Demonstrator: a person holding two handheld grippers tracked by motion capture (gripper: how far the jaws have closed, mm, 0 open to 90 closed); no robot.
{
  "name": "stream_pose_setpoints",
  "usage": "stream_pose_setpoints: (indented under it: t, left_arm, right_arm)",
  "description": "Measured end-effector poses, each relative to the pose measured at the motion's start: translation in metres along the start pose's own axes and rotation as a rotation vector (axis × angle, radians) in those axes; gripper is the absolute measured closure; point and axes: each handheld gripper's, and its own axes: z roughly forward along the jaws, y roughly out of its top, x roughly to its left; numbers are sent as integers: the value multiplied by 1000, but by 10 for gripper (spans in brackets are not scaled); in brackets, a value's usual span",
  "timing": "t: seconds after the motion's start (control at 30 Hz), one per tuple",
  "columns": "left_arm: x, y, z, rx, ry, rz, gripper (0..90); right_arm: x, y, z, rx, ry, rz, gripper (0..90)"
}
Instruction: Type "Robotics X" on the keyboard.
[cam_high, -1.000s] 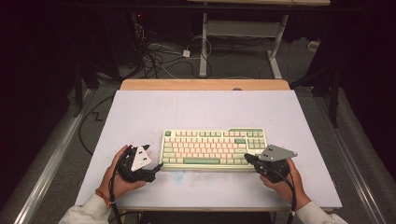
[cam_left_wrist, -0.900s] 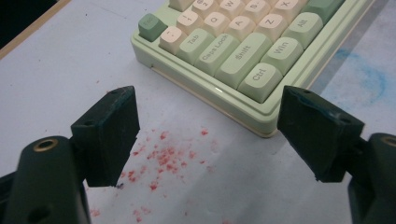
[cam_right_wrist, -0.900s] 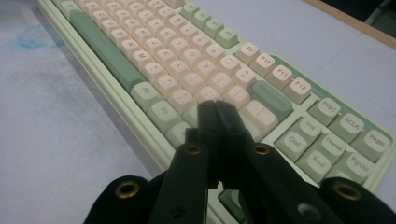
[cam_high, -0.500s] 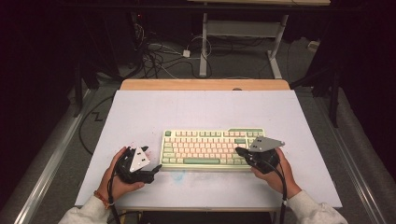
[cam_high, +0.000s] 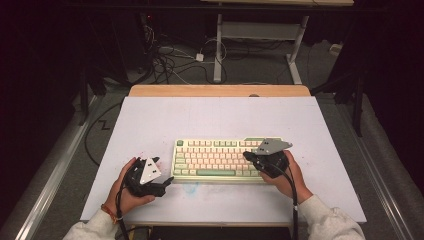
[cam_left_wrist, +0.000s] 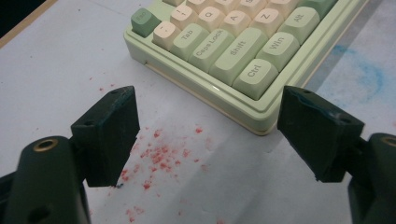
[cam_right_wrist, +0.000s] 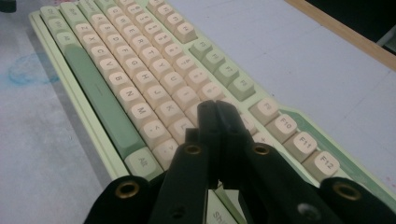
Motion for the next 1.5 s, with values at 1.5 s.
stream_pose_setpoints:
  t: [1.5]
  left_arm:
    - [-2, 0, 3, 27, -19, 18, 198]
  right_arm:
    - [2, 15, 34, 29, 13, 0, 864]
